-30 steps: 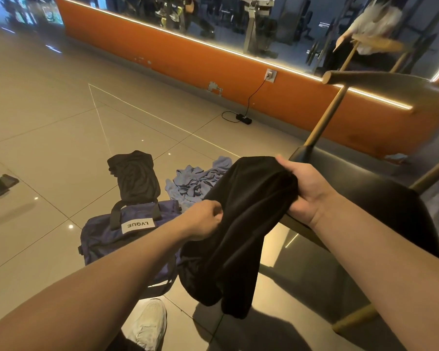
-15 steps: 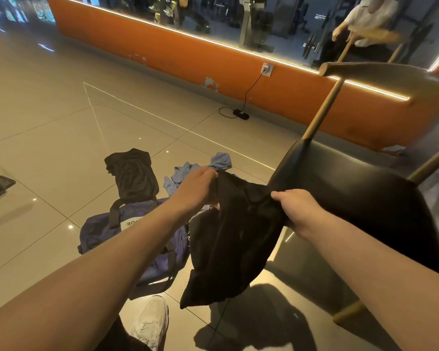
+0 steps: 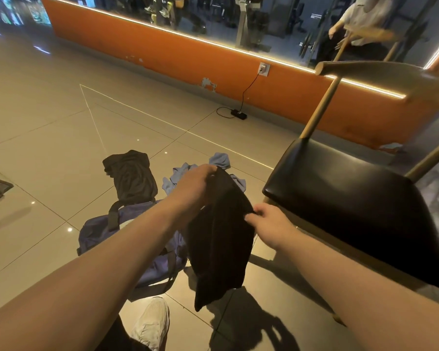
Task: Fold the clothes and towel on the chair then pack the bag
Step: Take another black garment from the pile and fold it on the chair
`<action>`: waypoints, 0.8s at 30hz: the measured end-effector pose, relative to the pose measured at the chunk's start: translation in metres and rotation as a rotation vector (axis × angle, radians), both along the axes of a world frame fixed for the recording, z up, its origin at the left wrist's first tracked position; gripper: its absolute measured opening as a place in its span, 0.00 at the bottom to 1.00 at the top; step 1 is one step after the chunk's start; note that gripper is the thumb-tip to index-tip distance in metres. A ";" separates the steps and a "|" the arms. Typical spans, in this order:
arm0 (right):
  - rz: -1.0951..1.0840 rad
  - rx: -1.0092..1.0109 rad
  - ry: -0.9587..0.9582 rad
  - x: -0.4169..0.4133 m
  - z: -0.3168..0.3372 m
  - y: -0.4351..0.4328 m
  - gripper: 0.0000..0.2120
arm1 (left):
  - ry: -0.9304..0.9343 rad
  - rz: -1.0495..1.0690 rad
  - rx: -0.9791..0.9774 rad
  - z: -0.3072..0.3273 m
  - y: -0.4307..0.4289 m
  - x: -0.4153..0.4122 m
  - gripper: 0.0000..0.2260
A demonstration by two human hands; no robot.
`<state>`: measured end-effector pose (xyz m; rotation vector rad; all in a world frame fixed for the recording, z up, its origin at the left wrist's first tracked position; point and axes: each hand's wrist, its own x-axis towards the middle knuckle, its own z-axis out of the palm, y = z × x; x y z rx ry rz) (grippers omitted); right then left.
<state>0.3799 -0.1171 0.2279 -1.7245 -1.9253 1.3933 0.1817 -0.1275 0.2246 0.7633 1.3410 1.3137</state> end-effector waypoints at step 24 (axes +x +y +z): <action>-0.358 -0.280 0.599 -0.021 0.078 0.010 0.08 | 0.966 -0.540 -0.135 -0.032 -0.018 -0.002 0.11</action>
